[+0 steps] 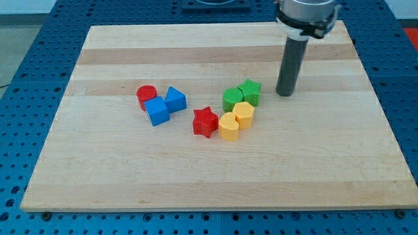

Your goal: Move the green blocks to the right of the blue triangle

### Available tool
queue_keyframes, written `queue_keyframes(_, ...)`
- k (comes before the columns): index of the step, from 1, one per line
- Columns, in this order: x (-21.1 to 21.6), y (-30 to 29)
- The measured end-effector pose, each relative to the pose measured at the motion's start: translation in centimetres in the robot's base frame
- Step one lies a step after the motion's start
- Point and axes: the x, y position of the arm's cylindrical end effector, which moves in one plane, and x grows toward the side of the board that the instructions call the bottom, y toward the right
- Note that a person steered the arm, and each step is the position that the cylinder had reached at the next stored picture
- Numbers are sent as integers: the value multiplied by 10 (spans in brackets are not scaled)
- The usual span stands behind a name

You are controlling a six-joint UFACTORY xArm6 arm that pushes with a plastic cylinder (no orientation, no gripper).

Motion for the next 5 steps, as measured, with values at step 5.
queue_keyframes(5, -8, -130)
